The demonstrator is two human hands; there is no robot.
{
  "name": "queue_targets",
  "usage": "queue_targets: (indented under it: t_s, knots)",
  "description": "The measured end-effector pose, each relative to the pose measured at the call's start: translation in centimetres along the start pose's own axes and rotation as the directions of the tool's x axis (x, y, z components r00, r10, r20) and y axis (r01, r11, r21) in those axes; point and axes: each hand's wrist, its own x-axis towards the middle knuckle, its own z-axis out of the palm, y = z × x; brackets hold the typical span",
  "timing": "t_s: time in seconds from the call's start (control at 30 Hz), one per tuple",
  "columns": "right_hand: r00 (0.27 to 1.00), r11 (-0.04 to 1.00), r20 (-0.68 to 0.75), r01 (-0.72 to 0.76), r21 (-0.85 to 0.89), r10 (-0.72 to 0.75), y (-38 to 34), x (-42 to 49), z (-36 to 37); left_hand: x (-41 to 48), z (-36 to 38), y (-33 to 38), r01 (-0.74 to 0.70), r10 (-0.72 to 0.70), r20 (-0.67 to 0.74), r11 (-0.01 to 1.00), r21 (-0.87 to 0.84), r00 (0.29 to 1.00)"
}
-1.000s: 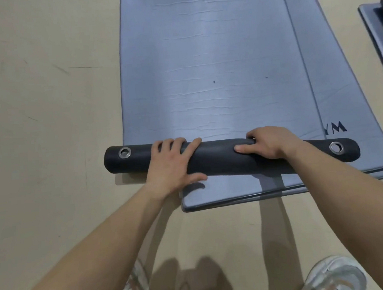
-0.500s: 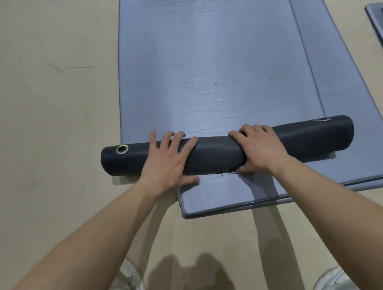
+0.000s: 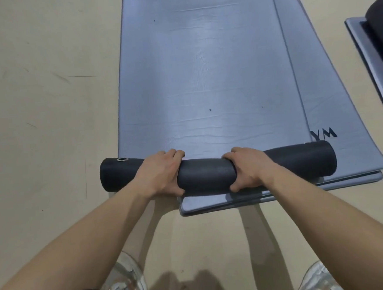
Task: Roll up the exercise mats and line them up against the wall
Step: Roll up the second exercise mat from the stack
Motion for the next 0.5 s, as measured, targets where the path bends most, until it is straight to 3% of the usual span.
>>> queue_targets:
  t_s: [0.13, 0.2, 0.3, 0.43, 0.5]
  knots:
    - [0.927, 0.982, -0.366, -0.136, -0.131, 0.079, -0.7, -2.4, 5.0, 1.1, -1.5, -0.5, 0.000, 0.014, 0.126, 0.994, -0.109, 0.992]
    - [0.905, 0.980, -0.411, -0.167, -0.106, 0.110, -0.6, -1.9, 5.6, 2.1, -2.5, -1.2, 0.028, 0.009, 0.200, 0.983, -0.181, 0.980]
    - [0.952, 0.989, -0.274, -0.145, -0.019, 0.134, 0.2, -0.4, 2.9, 2.3, -2.8, -1.5, 0.096, -0.031, 0.228, 0.956, -0.276, 0.973]
    - [0.993, 0.986, 0.002, -0.120, 0.115, 0.121, 1.5, 1.9, -1.3, 1.3, -0.5, 1.0, 0.075, -0.075, -0.052, 0.997, -0.014, 0.996]
    - [0.995, 0.984, 0.020, -0.098, 0.146, 0.096, 1.9, 2.5, -2.2, 2.0, -0.6, 1.2, 0.102, -0.105, -0.076, 0.994, -0.048, 0.992]
